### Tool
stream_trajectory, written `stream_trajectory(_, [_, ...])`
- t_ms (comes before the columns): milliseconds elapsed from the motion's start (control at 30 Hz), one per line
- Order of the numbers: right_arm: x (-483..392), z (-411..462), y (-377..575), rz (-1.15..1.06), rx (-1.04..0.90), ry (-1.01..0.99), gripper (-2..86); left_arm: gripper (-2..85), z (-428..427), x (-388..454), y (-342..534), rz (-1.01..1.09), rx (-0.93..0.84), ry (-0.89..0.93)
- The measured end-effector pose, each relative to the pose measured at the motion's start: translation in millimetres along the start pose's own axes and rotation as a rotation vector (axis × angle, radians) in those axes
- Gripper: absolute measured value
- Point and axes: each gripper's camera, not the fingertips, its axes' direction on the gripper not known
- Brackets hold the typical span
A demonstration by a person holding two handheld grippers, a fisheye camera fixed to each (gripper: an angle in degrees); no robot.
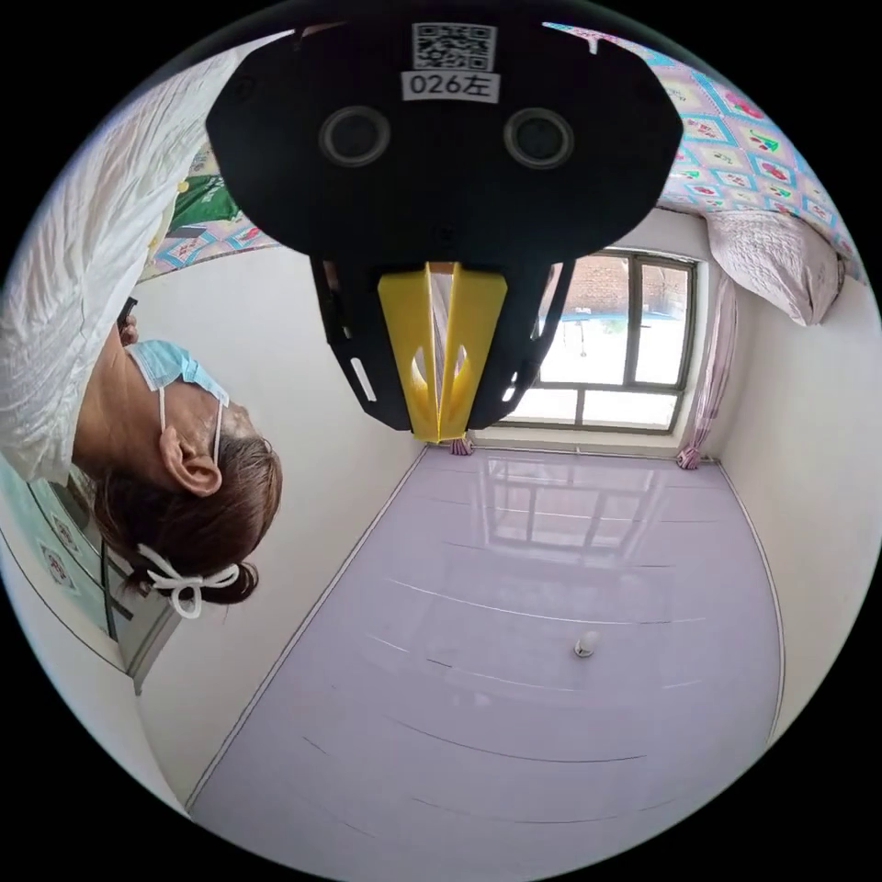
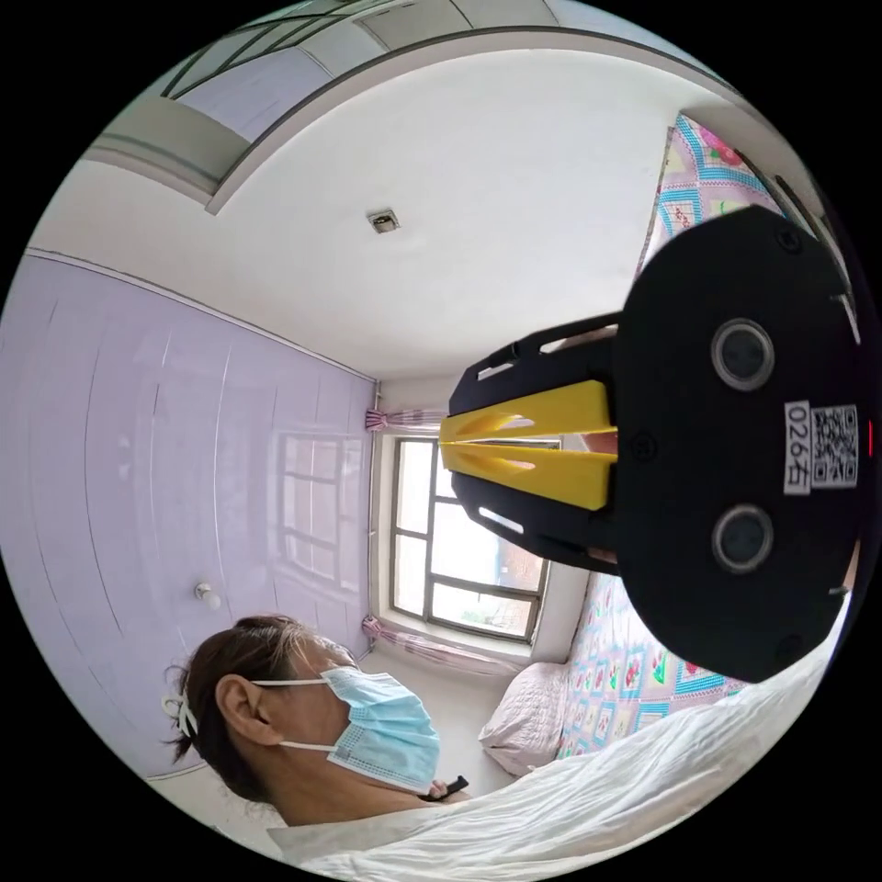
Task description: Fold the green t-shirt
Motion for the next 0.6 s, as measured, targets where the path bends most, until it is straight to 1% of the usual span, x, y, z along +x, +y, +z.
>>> stream_trajectory(133, [13.4, -4.1, 8.9, 0.079, 0.088, -0.047, -1.0, -1.0, 2.4, -13.4, 7.3, -0.079, 0.005, -0.029])
stream_trajectory(233, [24.5, 5.7, 9.3, 0.131, 0.018, -0.062, -0.9, -1.0, 9.6, -23.3, 12.1, -0.111, -0.030, -0.018])
stream_trajectory(300, [25.7, 16.2, 11.3, 0.134, -0.039, -0.039, -1.0, -1.0, 15.0, -32.8, 17.6, -0.152, -0.047, -0.004])
stream_trajectory(467, [24.5, 25.9, 19.9, 0.147, -0.040, 0.025, -1.0, -1.0, 22.0, -53.7, 32.4, -0.249, -0.045, 0.040])
stream_trajectory(600, [28.7, 37.3, 24.9, 0.171, -0.087, 0.050, -1.0, -1.0, 29.9, -68.4, 43.2, -0.302, -0.065, 0.062])
